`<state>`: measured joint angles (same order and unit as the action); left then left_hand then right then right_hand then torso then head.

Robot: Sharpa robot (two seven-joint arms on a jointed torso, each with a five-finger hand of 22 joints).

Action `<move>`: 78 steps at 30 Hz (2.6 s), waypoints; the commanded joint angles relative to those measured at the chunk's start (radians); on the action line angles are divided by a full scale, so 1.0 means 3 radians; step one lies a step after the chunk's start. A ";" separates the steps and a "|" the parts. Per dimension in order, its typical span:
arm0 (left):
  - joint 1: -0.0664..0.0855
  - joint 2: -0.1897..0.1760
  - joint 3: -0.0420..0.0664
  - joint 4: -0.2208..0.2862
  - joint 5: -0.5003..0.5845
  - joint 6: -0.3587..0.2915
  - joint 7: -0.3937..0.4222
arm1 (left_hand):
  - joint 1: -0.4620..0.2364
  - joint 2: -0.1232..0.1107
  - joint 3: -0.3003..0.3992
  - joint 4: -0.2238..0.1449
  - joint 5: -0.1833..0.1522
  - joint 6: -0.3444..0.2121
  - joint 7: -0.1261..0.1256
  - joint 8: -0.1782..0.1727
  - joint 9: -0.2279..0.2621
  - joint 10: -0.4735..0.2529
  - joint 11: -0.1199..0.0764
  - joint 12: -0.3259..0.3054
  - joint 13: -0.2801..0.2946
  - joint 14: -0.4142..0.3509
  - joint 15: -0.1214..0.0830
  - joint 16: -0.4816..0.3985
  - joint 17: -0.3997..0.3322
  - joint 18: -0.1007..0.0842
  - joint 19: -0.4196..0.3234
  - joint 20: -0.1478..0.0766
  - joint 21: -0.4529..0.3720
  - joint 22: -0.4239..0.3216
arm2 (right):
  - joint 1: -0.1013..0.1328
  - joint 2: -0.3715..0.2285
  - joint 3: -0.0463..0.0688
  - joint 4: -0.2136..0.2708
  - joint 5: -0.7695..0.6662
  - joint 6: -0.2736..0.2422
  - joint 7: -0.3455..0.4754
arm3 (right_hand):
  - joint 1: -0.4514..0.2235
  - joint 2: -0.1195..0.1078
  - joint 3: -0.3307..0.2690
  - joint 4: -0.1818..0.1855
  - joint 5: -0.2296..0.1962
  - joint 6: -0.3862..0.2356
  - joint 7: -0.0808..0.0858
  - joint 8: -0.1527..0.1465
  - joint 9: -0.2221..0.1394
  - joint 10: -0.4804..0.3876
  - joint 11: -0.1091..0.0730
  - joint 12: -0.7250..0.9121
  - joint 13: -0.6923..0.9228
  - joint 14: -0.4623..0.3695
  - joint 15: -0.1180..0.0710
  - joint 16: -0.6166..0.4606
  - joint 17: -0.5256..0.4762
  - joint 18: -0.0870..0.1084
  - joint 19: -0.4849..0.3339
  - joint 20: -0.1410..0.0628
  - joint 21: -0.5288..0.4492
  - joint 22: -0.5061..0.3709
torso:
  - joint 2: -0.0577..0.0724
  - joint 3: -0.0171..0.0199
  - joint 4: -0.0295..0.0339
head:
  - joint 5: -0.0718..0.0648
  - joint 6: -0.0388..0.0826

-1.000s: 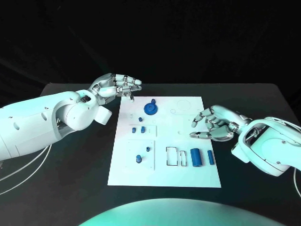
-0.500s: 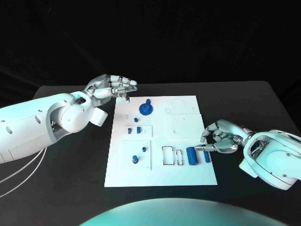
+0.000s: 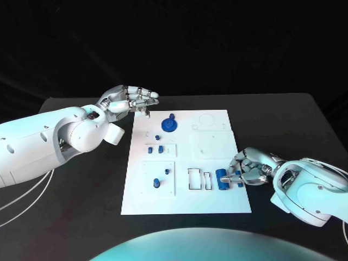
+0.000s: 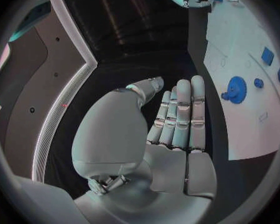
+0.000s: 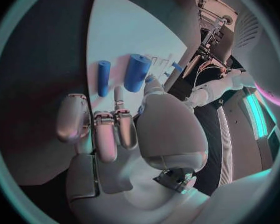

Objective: Assemble the parts on the task board

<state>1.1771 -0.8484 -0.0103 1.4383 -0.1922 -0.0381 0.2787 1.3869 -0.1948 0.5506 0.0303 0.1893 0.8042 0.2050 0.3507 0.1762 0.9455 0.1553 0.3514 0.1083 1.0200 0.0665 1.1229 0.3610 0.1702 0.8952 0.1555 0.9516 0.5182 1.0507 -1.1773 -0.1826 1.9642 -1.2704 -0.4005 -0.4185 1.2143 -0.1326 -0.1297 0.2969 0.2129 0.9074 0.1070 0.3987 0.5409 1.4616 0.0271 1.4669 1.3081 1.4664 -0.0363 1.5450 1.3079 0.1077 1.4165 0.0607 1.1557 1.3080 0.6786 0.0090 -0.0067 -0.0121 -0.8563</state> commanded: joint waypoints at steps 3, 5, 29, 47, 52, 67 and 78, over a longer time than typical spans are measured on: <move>0.0001 -0.0003 0.0002 0.0011 0.0004 0.0057 0.0015 | -0.0013 0.0023 -0.0010 0.0000 0.0014 -0.0029 0.0072 0.0015 0.0002 -0.0033 -0.0001 0.0020 0.0004 0.0003 0.0019 -0.0012 -0.0005 0.0048 0.0002 0.0021 -0.0013 -0.0003 | -0.0051 0.0063 -0.0001 -0.0028 -0.0116 0.0070 -0.0118 | -0.0037 0.0005 -0.0021 0.0001 0.0020 0.0018 -0.0024 0.0022 -0.0004 0.0159 -0.0018 0.0017 0.0555 0.0299 -0.0029 0.0022 0.0612 -0.0067 0.0029 0.0001 0.0023 0.0027 | 0.0001 0.0003 -0.0003 | 0.0007 -0.0010; 0.0001 -0.0004 0.0002 0.0012 0.0004 0.0058 0.0014 | -0.0013 0.0023 -0.0010 0.0000 0.0014 -0.0029 0.0072 0.0015 0.0002 -0.0033 -0.0001 0.0020 0.0004 0.0003 0.0019 -0.0012 -0.0005 0.0048 0.0002 0.0021 -0.0013 -0.0003 | -0.0072 0.0096 -0.0001 -0.0041 -0.0126 0.0077 -0.0125 | -0.0046 0.0009 -0.0024 0.0001 0.0021 0.0022 -0.0025 0.0026 -0.0005 0.0160 -0.0019 0.0019 0.0557 0.0298 -0.0030 0.0021 0.0610 -0.0067 0.0028 0.0001 0.0022 0.0027 | 0.0002 0.0002 -0.0003 | 0.0008 -0.0010; 0.0001 -0.0016 0.0001 0.0017 0.0005 0.0061 0.0004 | -0.0021 0.0026 -0.0014 0.0004 0.0015 -0.0032 0.0072 0.0022 0.0003 -0.0040 0.0000 0.0028 0.0005 0.0002 0.0020 -0.0011 -0.0006 0.0048 0.0000 0.0023 -0.0016 -0.0005 | -0.0148 0.0249 -0.0001 -0.0090 -0.0311 0.0218 -0.0267 | 0.0381 0.0087 0.0036 -0.0028 0.0009 0.0175 -0.0077 0.0072 -0.0076 0.0183 -0.0067 0.0040 0.0595 0.0303 -0.0071 0.0029 0.0641 -0.0077 0.0045 -0.0037 0.0055 0.0079 | -0.0005 0.0000 -0.0001 | 0.0027 -0.0027; 0.0001 -0.0010 0.0001 0.0014 0.0001 0.0080 -0.0012 | -0.0021 0.0025 -0.0015 0.0002 0.0016 -0.0036 0.0072 0.0027 0.0004 -0.0049 0.0000 0.0033 0.0005 0.0000 0.0020 -0.0011 -0.0007 0.0049 -0.0001 0.0023 -0.0018 -0.0007 | -0.0128 0.0188 0.0006 -0.0022 -0.0095 -0.0028 -0.0394 | 0.0649 0.0226 0.0179 -0.0025 0.0015 0.0341 -0.0132 0.0067 -0.0140 0.0212 -0.0114 0.0071 0.0632 0.0305 -0.0108 0.0030 0.0652 -0.0079 0.0054 -0.0065 0.0064 0.0105 | -0.0003 -0.0001 -0.0001 | 0.0003 -0.0020; 0.0001 0.0000 0.0001 0.0008 0.0000 0.0082 -0.0012 | -0.0018 0.0026 -0.0014 0.0000 0.0017 -0.0037 0.0072 0.0028 0.0004 -0.0051 0.0000 0.0035 0.0005 -0.0001 0.0020 -0.0011 -0.0007 0.0049 -0.0001 0.0023 -0.0018 -0.0008 | -0.0041 0.0158 0.0009 0.0018 0.0301 -0.0164 -0.0317 | 0.0644 0.0291 0.0214 -0.0021 0.0014 0.0408 -0.0160 0.0069 -0.0148 0.0229 -0.0139 0.0092 0.0653 0.0308 -0.0128 0.0034 0.0669 -0.0083 0.0065 -0.0082 0.0083 0.0122 | -0.0007 -0.0003 -0.0002 | -0.0008 -0.0012; 0.0000 0.0018 -0.0001 -0.0004 0.0000 0.0086 -0.0013 | -0.0018 0.0026 -0.0014 0.0000 0.0017 -0.0037 0.0072 0.0028 0.0004 -0.0051 0.0000 0.0035 0.0005 -0.0001 0.0020 -0.0011 -0.0007 0.0049 -0.0001 0.0023 -0.0018 -0.0008 | 0.0145 0.0148 0.0011 0.0125 0.0801 -0.0247 -0.0134 | 0.0496 0.0329 0.0191 -0.0014 0.0006 0.0494 -0.0190 0.0060 -0.0158 0.0256 -0.0167 0.0127 0.0688 0.0315 -0.0155 0.0043 0.0702 -0.0091 0.0082 -0.0110 0.0114 0.0151 | -0.0002 -0.0004 0.0000 | -0.0016 -0.0005; 0.0000 0.0019 -0.0001 0.0000 0.0000 0.0089 -0.0015 | -0.0018 0.0026 -0.0014 0.0000 0.0017 -0.0037 0.0072 0.0028 0.0004 -0.0051 0.0000 0.0035 0.0005 -0.0001 0.0020 -0.0011 -0.0007 0.0049 -0.0001 0.0023 -0.0018 -0.0008 | 0.0136 0.0338 0.0009 0.0089 0.0871 -0.0088 -0.0132 | 0.0320 0.0373 0.0151 -0.0013 0.0005 0.0531 -0.0197 0.0048 -0.0161 0.0270 -0.0173 0.0147 0.0708 0.0316 -0.0161 0.0044 0.0708 -0.0094 0.0087 -0.0118 0.0119 0.0164 | 0.0001 -0.0005 -0.0005 | -0.0009 -0.0010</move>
<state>1.1769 -0.8451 -0.0113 1.4362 -0.1923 -0.0280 0.2692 1.3829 -0.1908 0.5507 0.0304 0.1893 0.7970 0.2049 0.3547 0.1762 0.9382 0.1555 0.3563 0.1085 1.0200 0.0665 1.1229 0.3603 0.1703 0.8952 0.1555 0.9516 0.5176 1.0937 -1.0805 -0.1794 1.9928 -1.0283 -0.4609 -0.4691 1.3182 -0.0203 -0.0789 0.2929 0.2103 1.0081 0.0903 0.4129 0.4676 1.4658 -0.0190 1.5055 1.3074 1.4666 -0.0790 1.5519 1.3079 0.0991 1.4450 0.0321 1.1877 1.3081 0.6783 0.0077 -0.0073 -0.0150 -0.8587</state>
